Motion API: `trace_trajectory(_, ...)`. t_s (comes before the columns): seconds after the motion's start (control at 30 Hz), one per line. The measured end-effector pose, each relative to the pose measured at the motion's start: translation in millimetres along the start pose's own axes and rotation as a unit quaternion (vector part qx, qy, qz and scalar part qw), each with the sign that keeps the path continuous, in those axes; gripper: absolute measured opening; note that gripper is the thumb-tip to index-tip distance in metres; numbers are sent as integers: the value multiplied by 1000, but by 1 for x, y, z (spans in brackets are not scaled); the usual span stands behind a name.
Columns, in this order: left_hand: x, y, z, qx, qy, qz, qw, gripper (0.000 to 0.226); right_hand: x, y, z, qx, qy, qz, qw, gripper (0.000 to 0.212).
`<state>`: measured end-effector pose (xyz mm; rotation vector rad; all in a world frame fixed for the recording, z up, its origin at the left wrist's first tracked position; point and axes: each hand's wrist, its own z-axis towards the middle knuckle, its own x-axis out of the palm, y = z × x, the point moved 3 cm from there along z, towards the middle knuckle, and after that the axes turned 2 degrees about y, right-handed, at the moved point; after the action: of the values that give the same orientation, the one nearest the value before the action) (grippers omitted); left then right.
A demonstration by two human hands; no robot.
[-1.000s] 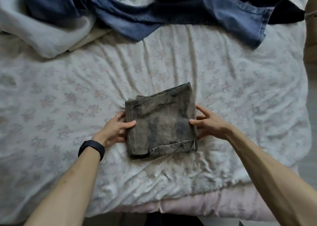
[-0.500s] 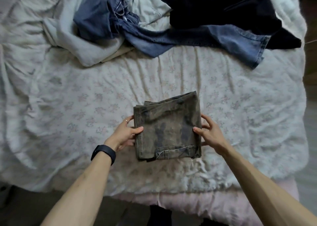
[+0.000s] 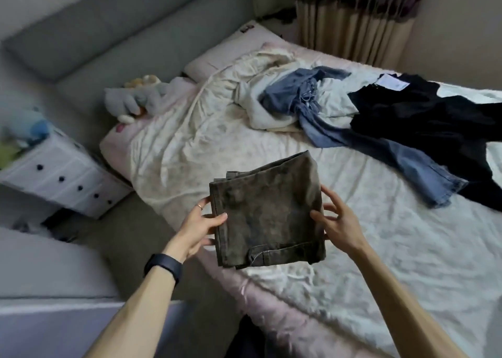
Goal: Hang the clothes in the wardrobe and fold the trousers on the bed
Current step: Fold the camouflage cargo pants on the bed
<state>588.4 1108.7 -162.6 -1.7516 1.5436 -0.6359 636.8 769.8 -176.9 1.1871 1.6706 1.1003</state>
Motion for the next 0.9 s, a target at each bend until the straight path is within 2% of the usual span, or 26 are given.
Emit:
trace_trajectory(0.23, -50, 19, -133, 66, -137, -93, 984, 67, 53, 63, -31, -93, 105, -31, 990, 69)
trace_trajectory(0.43, -124, 26, -259, 162, -263, -137, 941, 59, 159, 131, -55, -206, 210, -14, 956, 73)
trace_trajectory(0.57, -166, 44, -358, 201, -375, -153, 892, 53, 243, 177, -90, -257, 318, 12, 912, 65)
trace_trajectory(0.63, -180, 66, -414, 202, -449, -160, 856, 52, 288, 193, -122, -285, 386, 14, 877, 63)
trace_trajectory(0.9, -193, 106, -633, 203, -650, -165, 714, 58, 422, 260, -284, -398, 532, 46, 746, 65)
